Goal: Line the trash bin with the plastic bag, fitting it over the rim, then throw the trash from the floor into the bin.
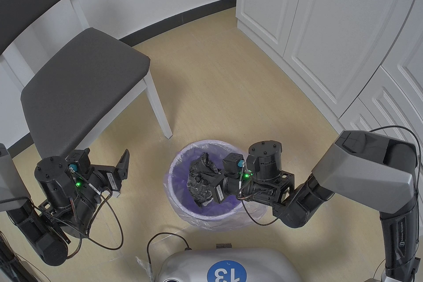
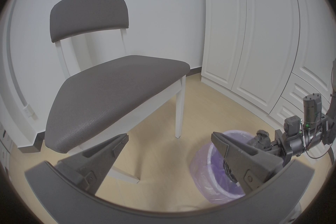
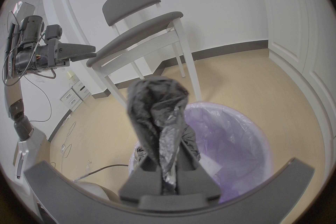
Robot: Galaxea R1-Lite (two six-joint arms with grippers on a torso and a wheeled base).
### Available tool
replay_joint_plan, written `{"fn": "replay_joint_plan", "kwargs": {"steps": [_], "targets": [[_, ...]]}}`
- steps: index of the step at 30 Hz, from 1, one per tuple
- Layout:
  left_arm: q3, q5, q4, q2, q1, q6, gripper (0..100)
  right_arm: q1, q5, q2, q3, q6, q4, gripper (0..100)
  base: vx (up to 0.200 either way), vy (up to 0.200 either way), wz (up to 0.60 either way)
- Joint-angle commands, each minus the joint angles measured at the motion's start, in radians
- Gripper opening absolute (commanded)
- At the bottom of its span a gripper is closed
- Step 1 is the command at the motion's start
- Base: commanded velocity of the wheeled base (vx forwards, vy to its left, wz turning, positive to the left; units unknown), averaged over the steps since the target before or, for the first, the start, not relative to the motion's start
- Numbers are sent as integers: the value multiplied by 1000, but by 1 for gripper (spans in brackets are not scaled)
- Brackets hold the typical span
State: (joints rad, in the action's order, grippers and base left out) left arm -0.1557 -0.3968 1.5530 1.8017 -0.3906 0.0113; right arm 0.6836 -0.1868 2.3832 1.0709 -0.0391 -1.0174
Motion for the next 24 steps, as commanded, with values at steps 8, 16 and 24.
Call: {"fn": "replay_joint_plan", "kwargs": {"steps": [8,16,24], "targets": [[1,1,18,5,21,-1,100,-24,-6,21,11,7,-6,100,0,0,0],[16,-2,18,48,6,1,100,-70,-5,-59,-26,12,-27,100,0,0,0],[19,-4,18,85,-13,7,100,-285,-126,-234,-236,-331,181,100,0,0,0]]}}
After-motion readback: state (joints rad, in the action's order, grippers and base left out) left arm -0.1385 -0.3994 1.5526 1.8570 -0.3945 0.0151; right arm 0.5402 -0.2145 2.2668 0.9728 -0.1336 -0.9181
